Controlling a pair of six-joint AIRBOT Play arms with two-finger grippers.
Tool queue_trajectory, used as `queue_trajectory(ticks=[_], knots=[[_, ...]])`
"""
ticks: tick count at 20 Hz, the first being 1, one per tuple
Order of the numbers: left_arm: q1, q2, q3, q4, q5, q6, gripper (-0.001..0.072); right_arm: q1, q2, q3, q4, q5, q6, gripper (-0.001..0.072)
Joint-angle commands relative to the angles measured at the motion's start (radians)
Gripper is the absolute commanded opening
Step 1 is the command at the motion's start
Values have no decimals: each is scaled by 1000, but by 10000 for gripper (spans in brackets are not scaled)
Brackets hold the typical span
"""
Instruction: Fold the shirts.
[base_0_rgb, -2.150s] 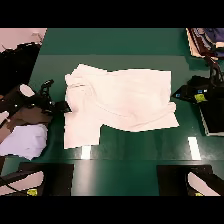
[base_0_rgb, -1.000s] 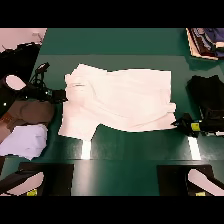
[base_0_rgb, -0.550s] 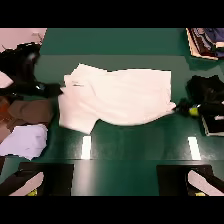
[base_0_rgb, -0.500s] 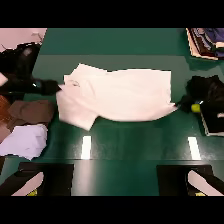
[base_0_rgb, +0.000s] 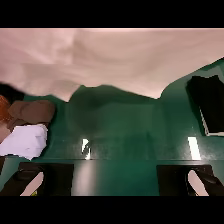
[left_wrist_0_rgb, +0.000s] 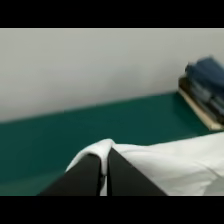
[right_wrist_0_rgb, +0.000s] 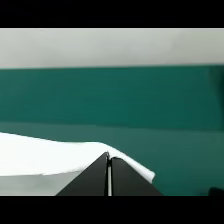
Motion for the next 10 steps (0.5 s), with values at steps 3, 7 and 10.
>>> queue_trajectory(ticks=[3, 7, 10], knots=[[0, 7, 212, 8, 115, -40, 23, -159, 26, 290, -51, 124, 8, 13], [0, 0, 35, 28, 9, -58, 23, -206, -97, 435, -42, 280, 48, 13], [0, -50, -157, 17, -82, -58, 24, -136, -204, 416, -43, 344, 55, 13]])
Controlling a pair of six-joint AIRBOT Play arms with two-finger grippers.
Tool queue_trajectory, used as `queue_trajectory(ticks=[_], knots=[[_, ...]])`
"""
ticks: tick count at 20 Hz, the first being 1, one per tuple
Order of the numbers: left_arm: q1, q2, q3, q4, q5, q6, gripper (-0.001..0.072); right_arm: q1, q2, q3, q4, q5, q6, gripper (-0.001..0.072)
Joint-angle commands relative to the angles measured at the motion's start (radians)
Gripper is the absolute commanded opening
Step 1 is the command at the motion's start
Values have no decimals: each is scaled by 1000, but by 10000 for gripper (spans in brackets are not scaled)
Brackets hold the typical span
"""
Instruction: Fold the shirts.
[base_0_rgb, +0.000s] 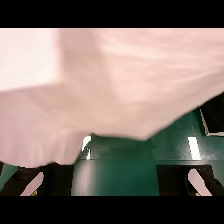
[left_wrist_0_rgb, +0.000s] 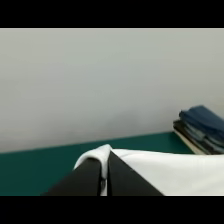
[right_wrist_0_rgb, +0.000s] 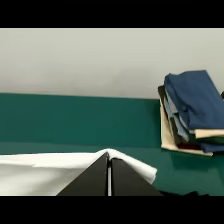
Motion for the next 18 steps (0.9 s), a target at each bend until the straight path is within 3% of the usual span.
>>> queue_trajectory(ticks=[1, 6, 10, 14, 18], knots=[[0, -60, -197, -9, -95, -5, 24, 75, -120, -21, -3, 99, 18, 13], [0, -290, -416, -8, -103, 31, 24, 272, -353, -265, -138, 90, 34, 13], [0, -560, -447, -9, -11, 83, 24, 315, -578, -384, -166, -28, 34, 13], [0, -768, -418, -9, 175, 102, 24, 315, -764, -326, -154, -165, 34, 13], [0, -824, -391, -8, 233, 106, 24, 315, -845, -206, -137, -175, 33, 13]])
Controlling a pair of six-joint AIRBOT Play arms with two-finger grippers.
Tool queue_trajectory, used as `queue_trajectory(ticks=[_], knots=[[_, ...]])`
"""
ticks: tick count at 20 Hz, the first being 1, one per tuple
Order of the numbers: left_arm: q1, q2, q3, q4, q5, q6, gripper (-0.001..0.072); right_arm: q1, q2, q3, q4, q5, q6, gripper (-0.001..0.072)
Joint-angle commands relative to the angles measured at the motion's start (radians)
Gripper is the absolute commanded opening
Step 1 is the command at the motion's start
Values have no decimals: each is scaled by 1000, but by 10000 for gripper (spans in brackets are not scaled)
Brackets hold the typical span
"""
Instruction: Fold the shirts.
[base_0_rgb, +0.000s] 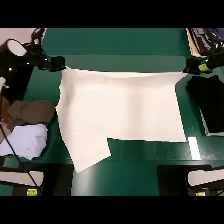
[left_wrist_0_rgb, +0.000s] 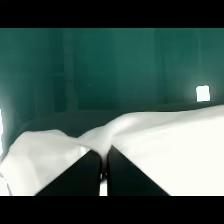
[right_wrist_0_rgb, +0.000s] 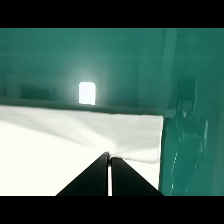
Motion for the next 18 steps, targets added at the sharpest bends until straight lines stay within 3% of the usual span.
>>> queue_trajectory(ticks=[1, 5, 11, 12, 13, 14, 15, 16, 18], knots=[[2, -59, 18, 6, 29, 30, 24, 1, -62, 60, 0, -21, 0, 13], [21, -59, 0, 37, -229, 40, 24, 6, -23, -47, -70, 61, 0, 13], [22, -59, -182, 51, -209, 11, 26, 30, 69, -369, -67, -76, 2, 14], [22, -59, -195, 55, -209, -5, 173, 30, 83, -398, -60, -92, 2, 14], [22, -59, -199, 61, -214, -25, 544, 30, 96, -417, -38, -101, 2, 37], [22, -56, -198, 61, -223, -42, 643, 29, 108, -420, -24, -97, 2, 209], [22, -44, -198, 62, -241, -46, 584, 24, 126, -420, -23, -87, 2, 337], [22, -20, -200, 70, -257, -46, 542, 13, 153, -420, -23, -69, 2, 336], [22, 70, -218, 127, -300, -46, 541, -5, 216, -420, -23, -32, 2, 336]])
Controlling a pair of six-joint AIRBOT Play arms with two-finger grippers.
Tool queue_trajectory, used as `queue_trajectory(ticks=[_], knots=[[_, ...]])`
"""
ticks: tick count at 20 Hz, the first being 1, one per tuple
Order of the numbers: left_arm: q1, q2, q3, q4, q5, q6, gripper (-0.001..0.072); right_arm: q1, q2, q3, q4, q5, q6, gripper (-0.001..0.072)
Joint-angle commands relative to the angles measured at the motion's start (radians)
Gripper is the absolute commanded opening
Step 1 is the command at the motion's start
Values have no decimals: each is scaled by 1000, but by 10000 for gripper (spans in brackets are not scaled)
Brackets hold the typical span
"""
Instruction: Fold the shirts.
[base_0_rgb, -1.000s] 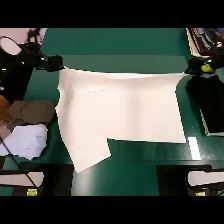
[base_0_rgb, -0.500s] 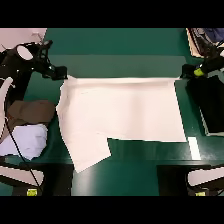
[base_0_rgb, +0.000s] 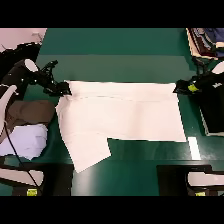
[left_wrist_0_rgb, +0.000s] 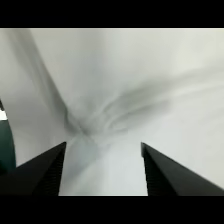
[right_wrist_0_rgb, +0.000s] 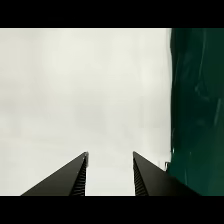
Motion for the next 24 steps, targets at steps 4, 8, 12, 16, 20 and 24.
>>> queue_trajectory(ticks=[4, 8, 12, 16, 20, 24], knots=[[0, 348, -261, 100, -131, -56, 540, -35, 200, -19, 11, 82, -1, 336], [0, 653, -649, 56, -146, -150, 540, -32, 271, -19, 13, 59, 0, 336], [0, 811, -885, -75, -148, -171, 540, -32, 279, -19, 13, 69, 0, 336], [0, 819, -991, -148, -71, -170, 540, -32, 279, -19, 19, 76, 0, 336], [0, 819, -1046, -251, 70, -142, 540, -32, 279, -19, 19, 94, 0, 336], [0, 818, -1055, -300, 95, -91, 421, -32, 279, -19, 19, 127, 0, 336]])
